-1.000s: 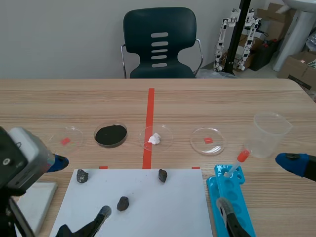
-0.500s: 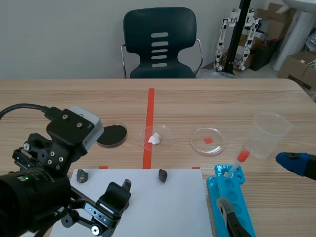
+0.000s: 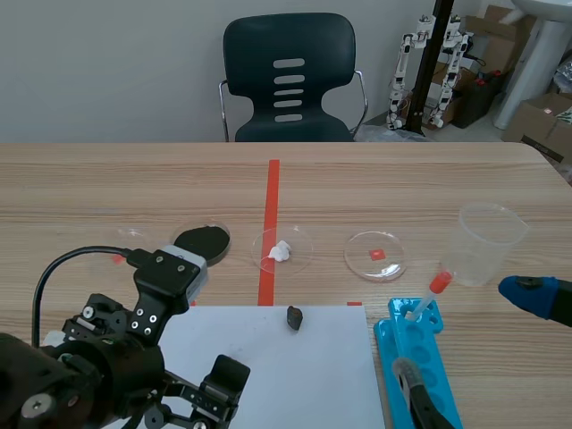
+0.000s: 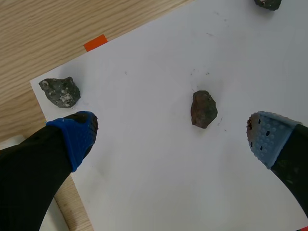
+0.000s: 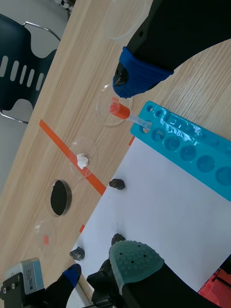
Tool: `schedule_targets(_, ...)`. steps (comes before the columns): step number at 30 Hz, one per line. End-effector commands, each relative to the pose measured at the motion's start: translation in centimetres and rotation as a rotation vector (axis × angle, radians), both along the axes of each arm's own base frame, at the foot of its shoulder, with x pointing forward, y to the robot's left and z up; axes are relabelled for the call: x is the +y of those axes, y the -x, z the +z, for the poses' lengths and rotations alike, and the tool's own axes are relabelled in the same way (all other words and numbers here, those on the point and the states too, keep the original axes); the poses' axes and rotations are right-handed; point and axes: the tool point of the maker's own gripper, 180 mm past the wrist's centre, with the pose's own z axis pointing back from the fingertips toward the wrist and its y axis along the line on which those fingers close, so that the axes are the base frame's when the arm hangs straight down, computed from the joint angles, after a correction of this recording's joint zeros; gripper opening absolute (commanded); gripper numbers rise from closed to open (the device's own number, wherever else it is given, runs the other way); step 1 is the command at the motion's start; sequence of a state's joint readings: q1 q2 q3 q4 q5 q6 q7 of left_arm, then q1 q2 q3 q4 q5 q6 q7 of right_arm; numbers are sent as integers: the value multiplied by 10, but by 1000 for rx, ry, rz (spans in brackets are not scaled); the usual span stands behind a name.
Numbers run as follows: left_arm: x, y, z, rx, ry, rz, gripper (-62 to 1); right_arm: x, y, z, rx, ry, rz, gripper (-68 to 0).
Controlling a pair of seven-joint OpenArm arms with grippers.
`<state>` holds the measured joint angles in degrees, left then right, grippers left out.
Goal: Pick up the middle mineral with the left hand
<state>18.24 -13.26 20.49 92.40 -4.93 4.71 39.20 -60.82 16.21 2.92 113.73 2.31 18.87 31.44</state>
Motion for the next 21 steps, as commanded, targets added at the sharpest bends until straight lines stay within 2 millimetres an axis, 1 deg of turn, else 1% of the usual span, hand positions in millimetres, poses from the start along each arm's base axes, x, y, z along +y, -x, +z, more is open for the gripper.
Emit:
schedule_targets(1,-7,-4,3,-13,19,2,14,-1,-3,6,-23,-5,-1,-52)
schedule_targets(7,-14,-4,-8,13,22,-3,14,-1,-3,6,-23,-5,-1,-52)
schedule_targets(12,-17,-7,-10,21,17,4,14,-1,-3,6,-23,-5,-1,-52)
schedule_targets(16,-17,-4,-14,72,0,15,14,-1,-3,6,-23,-5,-1,-52)
schedule_targets(21,-18,-7,-12,90,1,43,14,-1,-3,6,-23,-5,-1,-52)
